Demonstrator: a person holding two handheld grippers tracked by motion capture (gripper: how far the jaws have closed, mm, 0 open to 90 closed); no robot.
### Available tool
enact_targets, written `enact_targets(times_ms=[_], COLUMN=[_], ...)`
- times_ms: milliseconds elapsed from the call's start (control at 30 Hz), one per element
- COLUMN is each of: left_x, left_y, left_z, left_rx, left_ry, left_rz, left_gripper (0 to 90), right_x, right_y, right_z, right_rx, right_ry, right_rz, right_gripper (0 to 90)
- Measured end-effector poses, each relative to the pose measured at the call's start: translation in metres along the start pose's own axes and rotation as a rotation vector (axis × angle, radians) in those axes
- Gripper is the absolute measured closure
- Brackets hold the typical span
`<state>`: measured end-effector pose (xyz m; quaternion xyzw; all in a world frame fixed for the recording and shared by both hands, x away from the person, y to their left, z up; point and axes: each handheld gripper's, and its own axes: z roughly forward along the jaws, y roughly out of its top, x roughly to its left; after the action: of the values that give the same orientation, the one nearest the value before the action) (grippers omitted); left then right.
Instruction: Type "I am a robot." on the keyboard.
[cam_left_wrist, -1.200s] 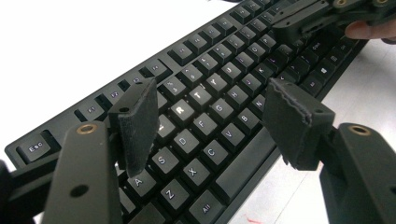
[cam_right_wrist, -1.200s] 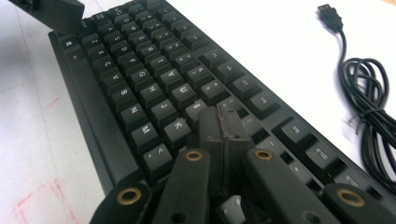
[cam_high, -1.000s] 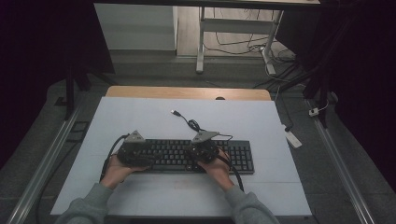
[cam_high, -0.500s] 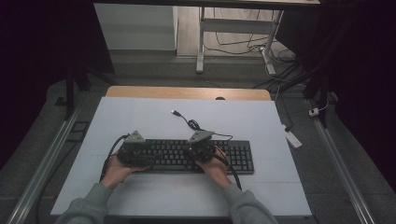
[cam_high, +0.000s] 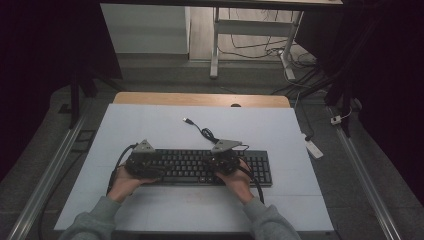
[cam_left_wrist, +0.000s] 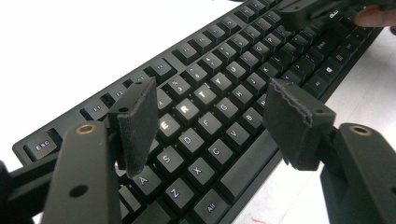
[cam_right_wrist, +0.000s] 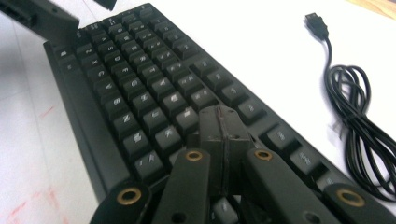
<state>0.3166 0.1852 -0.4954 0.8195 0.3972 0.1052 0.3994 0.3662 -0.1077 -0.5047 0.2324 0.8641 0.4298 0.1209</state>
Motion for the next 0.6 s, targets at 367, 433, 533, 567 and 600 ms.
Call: enact_targets(times_ms=[367, 433, 533, 567, 600], left_x=[0.0, 0.001, 0.001, 0.001, 0.001], left_y=[0.0, 0.0, 0.0, 0.0, 0.0], left_z=[0.0, -0.001, -0.001, -0.001, -0.001], left_rx=[-0.009, -0.012, -0.016, -0.017, -0.016], left_ry=[0.009, 0.012, 0.017, 0.017, 0.018], left_rz=[-0.004, -0.007, -0.007, -0.007, -0.007], left_gripper=[35.1, 35.1, 35.1, 35.1, 35.1], right_x=[-0.006, -0.006, -0.008, -0.008, -0.009], right_y=[-0.023, -0.028, -0.034, -0.036, -0.038], right_z=[-0.038, -0.044, -0.054, -0.056, -0.058], right_rx=[-0.028, -0.03, -0.034, -0.039, -0.043], right_ry=[-0.026, -0.032, -0.04, -0.041, -0.037], right_rz=[0.039, 0.04, 0.04, 0.043, 0.047], right_gripper=[63.5, 60.8, 58.3, 57.7, 57.1])
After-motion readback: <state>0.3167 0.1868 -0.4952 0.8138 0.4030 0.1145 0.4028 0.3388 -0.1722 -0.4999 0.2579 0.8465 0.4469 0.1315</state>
